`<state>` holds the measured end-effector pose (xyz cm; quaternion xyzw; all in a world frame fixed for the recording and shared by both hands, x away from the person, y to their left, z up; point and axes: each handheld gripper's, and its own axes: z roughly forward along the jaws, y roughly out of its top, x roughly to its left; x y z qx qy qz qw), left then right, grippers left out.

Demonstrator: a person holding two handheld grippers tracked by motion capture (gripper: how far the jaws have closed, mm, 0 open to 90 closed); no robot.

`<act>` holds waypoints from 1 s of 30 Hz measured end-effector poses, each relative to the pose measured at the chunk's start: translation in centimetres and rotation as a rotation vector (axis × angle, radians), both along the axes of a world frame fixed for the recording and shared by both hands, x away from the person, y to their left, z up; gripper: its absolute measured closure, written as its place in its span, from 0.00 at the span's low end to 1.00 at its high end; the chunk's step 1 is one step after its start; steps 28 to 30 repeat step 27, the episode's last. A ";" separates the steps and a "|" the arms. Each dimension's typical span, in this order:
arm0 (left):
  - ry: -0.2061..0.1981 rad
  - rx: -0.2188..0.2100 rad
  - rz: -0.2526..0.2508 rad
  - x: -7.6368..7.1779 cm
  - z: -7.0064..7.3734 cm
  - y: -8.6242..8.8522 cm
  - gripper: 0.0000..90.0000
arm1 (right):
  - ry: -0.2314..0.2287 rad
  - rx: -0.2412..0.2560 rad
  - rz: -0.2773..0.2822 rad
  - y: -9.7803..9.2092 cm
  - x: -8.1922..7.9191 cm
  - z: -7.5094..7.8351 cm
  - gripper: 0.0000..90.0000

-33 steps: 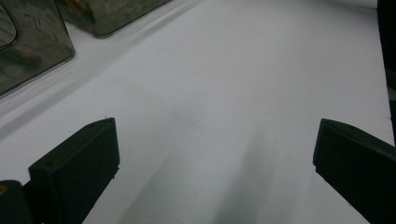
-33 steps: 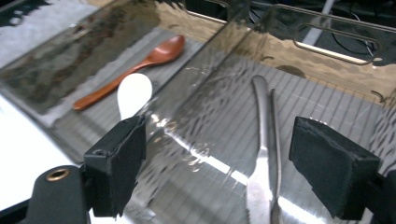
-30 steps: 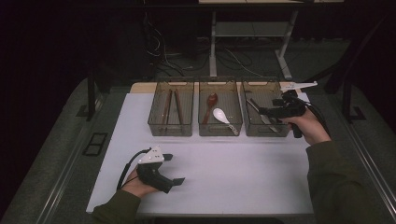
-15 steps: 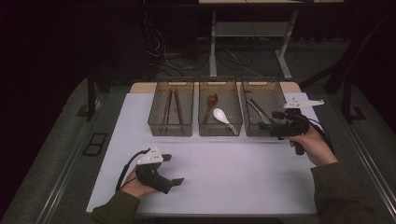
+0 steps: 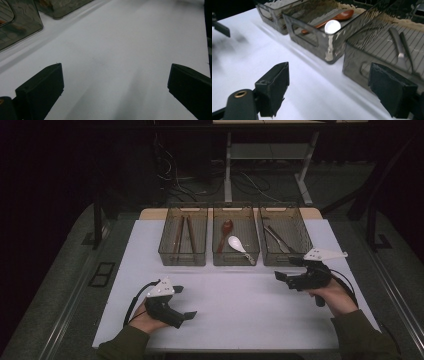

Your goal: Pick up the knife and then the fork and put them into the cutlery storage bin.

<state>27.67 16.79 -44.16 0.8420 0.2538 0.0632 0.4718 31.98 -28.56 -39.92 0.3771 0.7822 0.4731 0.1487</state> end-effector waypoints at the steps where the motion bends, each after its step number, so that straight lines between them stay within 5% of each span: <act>1: 0.001 0.000 0.003 0.0 0.0 0.0 0.00 | 0.000 0.003 0.000 -0.1 -0.3 -0.3 0.19; 17: -0.002 0.004 0.010 -0.2 0.0 0.1 0.00 | 0.003 0.021 0.059 -0.8 -5.1 -3.8 0.19; 30: -0.002 0.005 0.009 -0.3 0.0 0.1 0.00 | 0.020 0.003 0.072 -1.3 -5.6 -4.9 0.19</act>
